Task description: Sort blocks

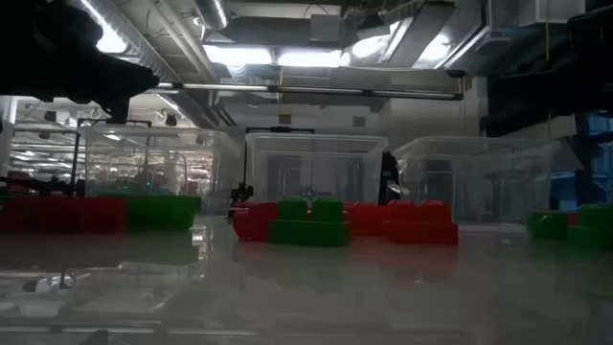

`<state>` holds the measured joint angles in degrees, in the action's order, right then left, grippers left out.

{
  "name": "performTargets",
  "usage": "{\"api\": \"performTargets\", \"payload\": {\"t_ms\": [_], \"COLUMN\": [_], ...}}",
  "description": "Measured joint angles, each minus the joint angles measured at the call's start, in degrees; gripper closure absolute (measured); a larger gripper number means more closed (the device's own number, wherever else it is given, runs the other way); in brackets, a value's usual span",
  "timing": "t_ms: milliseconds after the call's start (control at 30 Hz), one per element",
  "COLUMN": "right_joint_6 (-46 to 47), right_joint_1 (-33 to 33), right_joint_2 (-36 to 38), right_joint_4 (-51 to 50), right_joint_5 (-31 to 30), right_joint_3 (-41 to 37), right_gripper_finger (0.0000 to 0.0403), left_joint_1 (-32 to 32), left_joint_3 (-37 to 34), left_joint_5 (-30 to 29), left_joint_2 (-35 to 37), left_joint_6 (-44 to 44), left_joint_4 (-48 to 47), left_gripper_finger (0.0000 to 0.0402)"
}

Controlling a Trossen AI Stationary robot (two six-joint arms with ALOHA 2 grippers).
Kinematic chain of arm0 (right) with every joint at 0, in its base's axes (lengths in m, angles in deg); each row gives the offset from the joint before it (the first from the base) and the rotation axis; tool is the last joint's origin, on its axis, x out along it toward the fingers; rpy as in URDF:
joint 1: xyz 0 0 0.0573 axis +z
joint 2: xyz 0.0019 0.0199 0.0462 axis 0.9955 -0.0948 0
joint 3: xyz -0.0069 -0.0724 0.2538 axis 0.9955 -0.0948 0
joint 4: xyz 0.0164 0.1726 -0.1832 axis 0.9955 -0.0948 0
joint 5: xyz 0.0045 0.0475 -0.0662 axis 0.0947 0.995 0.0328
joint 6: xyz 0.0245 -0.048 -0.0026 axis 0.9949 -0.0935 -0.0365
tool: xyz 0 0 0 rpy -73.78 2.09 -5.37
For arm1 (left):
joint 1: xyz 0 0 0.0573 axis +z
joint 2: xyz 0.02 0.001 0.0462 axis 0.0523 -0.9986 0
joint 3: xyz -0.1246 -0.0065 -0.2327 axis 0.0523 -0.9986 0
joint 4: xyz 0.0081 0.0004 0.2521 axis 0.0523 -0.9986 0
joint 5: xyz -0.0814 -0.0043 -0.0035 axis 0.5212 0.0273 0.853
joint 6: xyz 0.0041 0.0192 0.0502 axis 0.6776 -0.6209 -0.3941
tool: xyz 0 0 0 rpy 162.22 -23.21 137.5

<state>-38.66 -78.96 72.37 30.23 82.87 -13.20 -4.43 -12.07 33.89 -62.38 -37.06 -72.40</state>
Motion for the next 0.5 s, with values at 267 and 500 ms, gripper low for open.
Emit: {"api": "performTargets", "payload": {"t_ms": [267,500], "right_joint_6": [0.0,-0.01], "right_joint_1": [0.01,0.0], "right_joint_2": [0.01,0.0], "right_joint_4": [0.0,0.0], "right_joint_5": [0.01,0.01], "right_joint_3": [-0.01,0.0], "right_gripper_finger": [0.0384,0.0384], "left_joint_1": [0.0,0.0], "left_joint_3": [0.02,0.02], "left_joint_5": [0.02,0.01], "left_joint_2": [0.01,0.02], "left_joint_6": [-0.01,-0.01], "left_joint_4": [-0.01,-0.01], "left_gripper_finger": [0.0329,0.0329]}}
